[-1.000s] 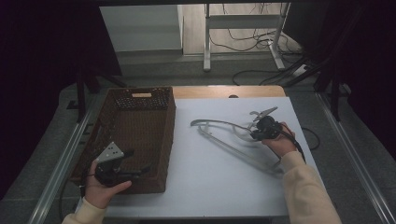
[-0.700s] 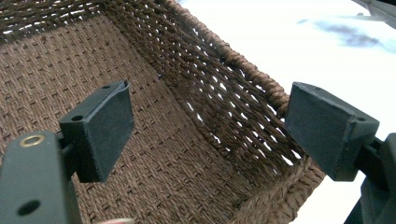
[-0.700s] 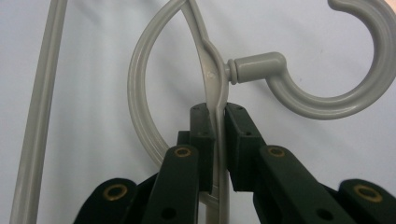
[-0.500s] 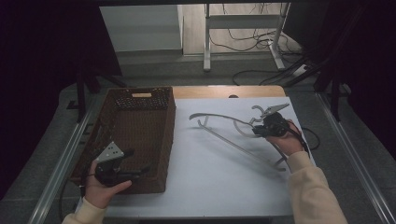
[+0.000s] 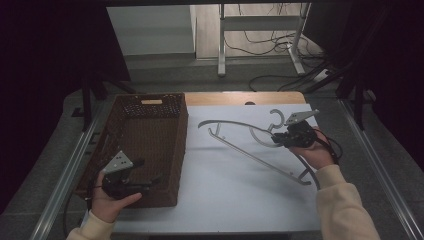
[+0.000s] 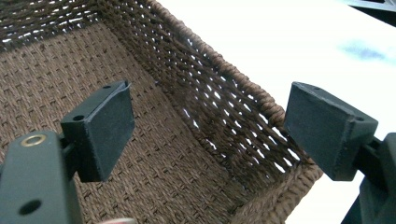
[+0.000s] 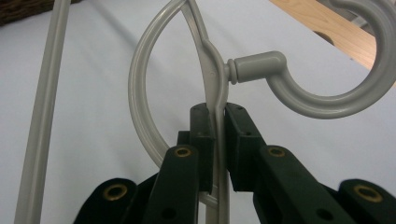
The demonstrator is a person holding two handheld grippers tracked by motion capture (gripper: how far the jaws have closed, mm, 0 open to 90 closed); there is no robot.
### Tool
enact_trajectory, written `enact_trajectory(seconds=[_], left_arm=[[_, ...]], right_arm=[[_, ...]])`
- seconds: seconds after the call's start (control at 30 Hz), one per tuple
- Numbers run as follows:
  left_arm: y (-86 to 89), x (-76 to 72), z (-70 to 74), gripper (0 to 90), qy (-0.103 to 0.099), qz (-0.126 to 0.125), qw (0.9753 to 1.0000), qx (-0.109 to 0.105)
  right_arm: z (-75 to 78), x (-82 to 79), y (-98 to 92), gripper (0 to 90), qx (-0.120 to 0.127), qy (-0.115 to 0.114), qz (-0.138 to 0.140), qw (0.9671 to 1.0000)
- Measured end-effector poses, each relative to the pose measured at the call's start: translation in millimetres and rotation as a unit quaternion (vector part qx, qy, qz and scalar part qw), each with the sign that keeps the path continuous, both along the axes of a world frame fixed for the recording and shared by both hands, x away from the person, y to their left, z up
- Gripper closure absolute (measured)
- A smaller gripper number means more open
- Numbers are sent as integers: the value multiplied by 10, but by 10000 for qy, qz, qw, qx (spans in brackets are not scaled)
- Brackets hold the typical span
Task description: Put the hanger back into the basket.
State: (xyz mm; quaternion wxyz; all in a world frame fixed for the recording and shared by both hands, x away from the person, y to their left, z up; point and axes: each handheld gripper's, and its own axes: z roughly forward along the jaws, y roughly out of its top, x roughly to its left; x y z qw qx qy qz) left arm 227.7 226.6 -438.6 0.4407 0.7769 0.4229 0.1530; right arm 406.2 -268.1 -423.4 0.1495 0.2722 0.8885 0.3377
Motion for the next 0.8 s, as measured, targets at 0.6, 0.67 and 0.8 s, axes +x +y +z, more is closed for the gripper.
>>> enact_trajectory(seconds=[0.6,0.67,0.8], left_arm=[[-27,19,24,170,-3,-43,10000,-30],[-31,21,31,170,-12,-48,10000,-33],[-59,32,52,171,-24,-80,10000,-22]], right_arm=[[-49,-336,-13,821,188,174,676,9974],[-64,-375,-19,820,190,157,737,9970],[-74,-447,-22,820,203,168,831,9962]])
